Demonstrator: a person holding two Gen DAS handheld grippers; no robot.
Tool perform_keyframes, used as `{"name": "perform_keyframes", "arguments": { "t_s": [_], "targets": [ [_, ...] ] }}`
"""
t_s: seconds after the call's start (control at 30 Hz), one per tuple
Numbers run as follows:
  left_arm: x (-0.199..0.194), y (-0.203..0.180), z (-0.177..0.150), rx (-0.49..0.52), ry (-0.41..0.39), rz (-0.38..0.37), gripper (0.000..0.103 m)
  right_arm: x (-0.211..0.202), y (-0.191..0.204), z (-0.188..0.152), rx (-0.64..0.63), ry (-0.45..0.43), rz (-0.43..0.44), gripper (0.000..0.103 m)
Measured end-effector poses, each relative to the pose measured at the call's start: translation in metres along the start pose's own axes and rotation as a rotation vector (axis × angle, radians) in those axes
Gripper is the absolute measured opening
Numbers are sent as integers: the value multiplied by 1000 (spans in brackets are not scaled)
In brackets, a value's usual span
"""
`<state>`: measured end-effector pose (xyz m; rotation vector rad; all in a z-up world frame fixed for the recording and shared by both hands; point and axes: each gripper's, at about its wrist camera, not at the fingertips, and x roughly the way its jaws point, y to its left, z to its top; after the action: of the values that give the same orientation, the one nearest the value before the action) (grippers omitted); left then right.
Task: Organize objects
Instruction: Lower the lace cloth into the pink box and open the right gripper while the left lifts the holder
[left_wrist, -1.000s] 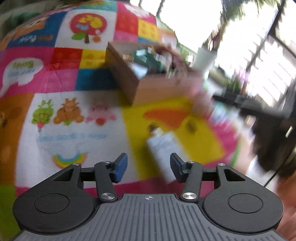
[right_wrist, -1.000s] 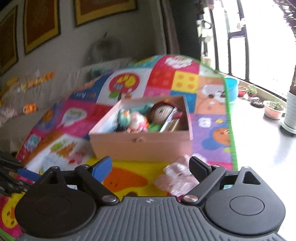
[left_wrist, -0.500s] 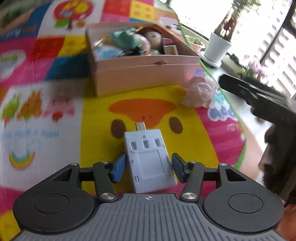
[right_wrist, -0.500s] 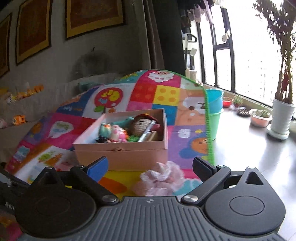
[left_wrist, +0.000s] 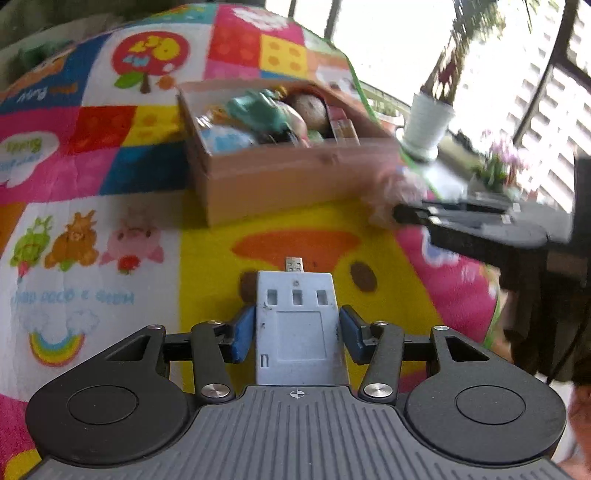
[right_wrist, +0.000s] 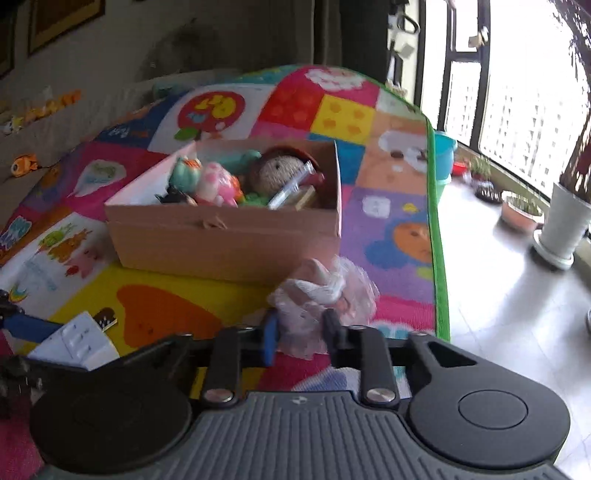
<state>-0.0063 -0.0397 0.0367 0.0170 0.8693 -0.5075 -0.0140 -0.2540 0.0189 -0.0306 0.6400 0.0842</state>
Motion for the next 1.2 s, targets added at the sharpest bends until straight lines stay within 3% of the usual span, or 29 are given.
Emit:
{"name": "perform_keyframes", "arguments": {
  "t_s": [0.27, 0.37, 0.5, 0.6, 0.67, 0.8, 0.9, 1.07, 1.2],
  "targets": [
    [-26, 27, 74, -63, -215, -14, 54, -30, -4, 27, 51, -111, 70, 17],
    [-6, 36, 111, -90, -276, 8, 54, -38, -2, 35, 53, -139, 85, 17],
    [44, 55, 142, -168, -258, 5, 54, -43, 0, 40, 40, -144, 80, 17],
    [65, 60, 143, -204, -248, 34, 53, -44, -4, 41, 41, -134, 61, 17],
    [65, 62, 139, -223, -274, 11, 53, -44, -8, 43, 49, -123, 48, 17],
    [43, 77, 129, -310, -431, -7, 53, -38, -16, 55, 80, -109, 57, 17],
    [30, 97, 118, -398, -487, -31, 53, -35, -15, 82, 77, -115, 100, 17],
    [21, 123, 95, -472, -497, -57, 53, -5, -13, 150, 69, -126, 125, 17],
    [23, 142, 77, -530, -452, -87, 53, 45, -16, 187, 135, -33, 91, 17]
  ]
}}
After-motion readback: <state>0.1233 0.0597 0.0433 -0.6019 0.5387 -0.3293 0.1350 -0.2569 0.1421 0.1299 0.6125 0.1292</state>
